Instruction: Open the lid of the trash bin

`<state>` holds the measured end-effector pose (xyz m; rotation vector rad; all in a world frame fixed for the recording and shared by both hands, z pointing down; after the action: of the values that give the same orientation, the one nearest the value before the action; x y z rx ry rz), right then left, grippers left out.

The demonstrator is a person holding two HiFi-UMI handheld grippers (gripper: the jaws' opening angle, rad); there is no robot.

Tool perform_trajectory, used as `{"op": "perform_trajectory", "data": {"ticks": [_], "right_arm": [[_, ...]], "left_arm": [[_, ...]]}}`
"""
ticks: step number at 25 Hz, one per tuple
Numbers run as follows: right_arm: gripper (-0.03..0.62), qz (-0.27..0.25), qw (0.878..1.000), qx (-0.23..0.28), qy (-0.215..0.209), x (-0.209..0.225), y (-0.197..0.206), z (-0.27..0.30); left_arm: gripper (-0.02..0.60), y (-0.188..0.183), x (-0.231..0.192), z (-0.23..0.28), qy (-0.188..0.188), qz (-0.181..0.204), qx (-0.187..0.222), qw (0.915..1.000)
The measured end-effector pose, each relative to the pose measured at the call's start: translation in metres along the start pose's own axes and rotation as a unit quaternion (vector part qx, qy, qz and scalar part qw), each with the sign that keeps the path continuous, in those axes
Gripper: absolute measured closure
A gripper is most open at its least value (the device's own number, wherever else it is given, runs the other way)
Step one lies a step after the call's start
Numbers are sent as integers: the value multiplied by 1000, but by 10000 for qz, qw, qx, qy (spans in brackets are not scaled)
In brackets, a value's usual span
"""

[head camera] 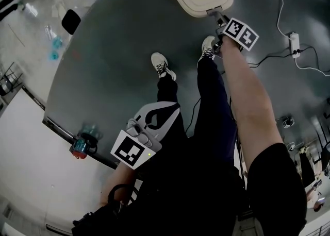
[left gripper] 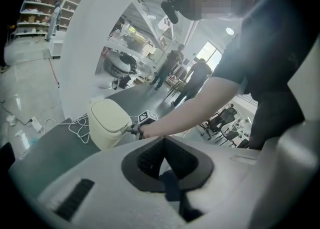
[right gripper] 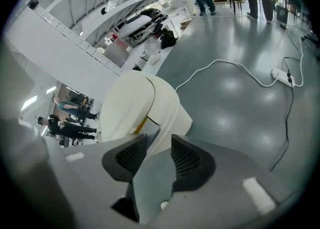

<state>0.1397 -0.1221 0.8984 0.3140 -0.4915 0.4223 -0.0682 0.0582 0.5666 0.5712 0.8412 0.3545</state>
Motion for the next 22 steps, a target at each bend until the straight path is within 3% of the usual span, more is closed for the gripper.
{"op": "perform_trajectory", "data": {"ticks": [6,22], "right_arm": [[445,252,9995,158,-90,-2,4,2],[444,232,9996,138,-55,-2,3,3]], "left_arm": [[580,2,-4,0,-7,-55,49,10000],[580,2,-6,0,4,-30,68,10000]]}}
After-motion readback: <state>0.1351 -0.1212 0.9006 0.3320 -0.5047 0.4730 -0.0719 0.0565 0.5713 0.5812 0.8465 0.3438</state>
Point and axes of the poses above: the fingertips, and each gripper's own axes: z forward along the fingers, x to its right, y out of its underside, the point moved 6 cm from there along -z, backward along the fingers, and after that the axes turned 1 degree about -x, right-handed, at the moved point
